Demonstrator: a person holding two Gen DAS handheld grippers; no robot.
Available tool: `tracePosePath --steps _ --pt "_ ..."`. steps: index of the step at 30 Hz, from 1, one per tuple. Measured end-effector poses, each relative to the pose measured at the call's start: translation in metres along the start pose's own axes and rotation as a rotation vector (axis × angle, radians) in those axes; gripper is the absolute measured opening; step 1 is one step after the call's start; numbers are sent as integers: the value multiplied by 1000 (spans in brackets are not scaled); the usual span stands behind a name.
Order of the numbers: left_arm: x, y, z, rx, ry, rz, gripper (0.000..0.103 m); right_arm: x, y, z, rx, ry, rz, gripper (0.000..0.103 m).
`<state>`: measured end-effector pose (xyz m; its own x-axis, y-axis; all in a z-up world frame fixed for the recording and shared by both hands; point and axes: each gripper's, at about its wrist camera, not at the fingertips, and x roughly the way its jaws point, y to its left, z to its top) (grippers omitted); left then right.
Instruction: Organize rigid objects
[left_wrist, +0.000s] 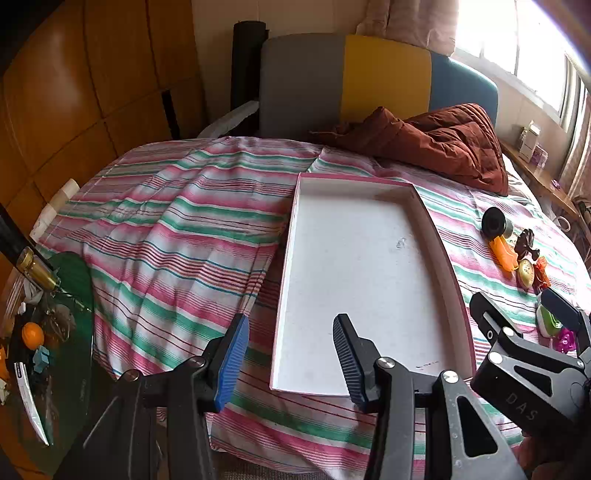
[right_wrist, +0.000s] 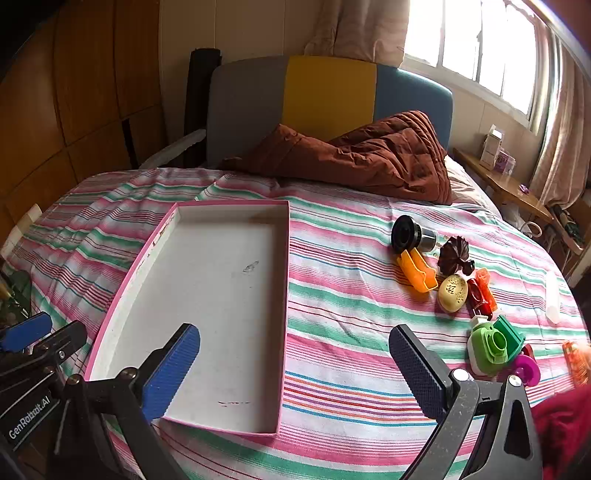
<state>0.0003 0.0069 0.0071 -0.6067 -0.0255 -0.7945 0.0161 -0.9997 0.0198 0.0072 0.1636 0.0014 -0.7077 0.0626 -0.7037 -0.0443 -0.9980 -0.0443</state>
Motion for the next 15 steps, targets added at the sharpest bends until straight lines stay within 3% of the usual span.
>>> tracePosePath --steps 15 --pt "-1 -4 -4 16 -12 14 48 0 -2 -4 10 4 -8 103"
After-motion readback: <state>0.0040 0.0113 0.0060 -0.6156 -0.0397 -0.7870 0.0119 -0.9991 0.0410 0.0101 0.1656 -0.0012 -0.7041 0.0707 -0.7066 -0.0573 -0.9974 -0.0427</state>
